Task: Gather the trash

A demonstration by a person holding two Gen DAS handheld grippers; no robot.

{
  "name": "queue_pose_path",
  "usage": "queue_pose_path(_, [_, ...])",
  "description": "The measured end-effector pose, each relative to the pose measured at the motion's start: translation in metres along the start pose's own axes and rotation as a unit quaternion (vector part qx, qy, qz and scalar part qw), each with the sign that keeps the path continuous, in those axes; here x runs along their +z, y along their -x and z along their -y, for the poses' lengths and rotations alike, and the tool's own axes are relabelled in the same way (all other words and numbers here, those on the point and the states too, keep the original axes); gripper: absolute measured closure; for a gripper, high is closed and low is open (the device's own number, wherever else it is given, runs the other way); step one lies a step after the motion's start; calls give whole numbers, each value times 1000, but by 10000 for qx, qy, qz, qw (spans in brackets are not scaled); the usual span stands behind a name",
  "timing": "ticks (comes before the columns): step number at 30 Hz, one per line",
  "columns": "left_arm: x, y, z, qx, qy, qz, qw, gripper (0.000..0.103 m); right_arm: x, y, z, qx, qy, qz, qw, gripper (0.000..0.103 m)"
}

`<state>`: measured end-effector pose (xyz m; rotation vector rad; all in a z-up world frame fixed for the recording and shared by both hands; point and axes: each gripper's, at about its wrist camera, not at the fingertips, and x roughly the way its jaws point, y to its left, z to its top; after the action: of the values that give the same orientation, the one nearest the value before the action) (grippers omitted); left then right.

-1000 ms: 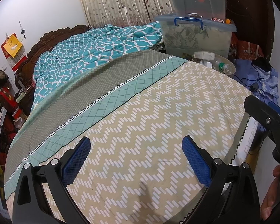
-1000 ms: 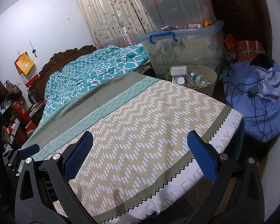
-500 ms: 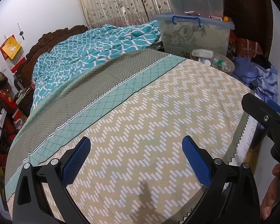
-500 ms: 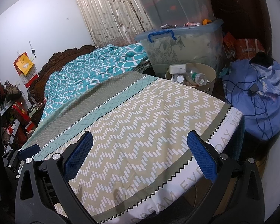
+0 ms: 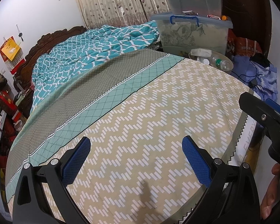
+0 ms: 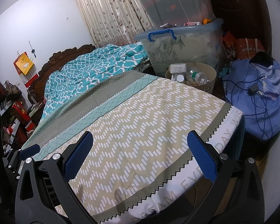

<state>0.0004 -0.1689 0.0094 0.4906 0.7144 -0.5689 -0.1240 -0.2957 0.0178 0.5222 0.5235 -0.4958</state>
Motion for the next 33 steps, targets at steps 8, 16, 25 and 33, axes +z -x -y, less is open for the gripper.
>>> queue_pose_path(8, [0, 0, 0, -8, -36, -4, 10000, 8, -1, 0, 0, -4, -4, -3, 10000, 3])
queue_pose_path(16, [1, -1, 2, -18, -57, -4, 10000, 8, 1, 0, 0, -5, -5, -5, 10000, 3])
queue_pose_path(25, [0, 2, 1, -362, -59, 60, 9993, 9, -1, -1, 1, -15, -20, -10, 10000, 3])
queue_pose_path(33, [2, 2, -1, -333, -34, 48, 9994, 9, -5, 1, 5, -52, -49, 21, 10000, 3])
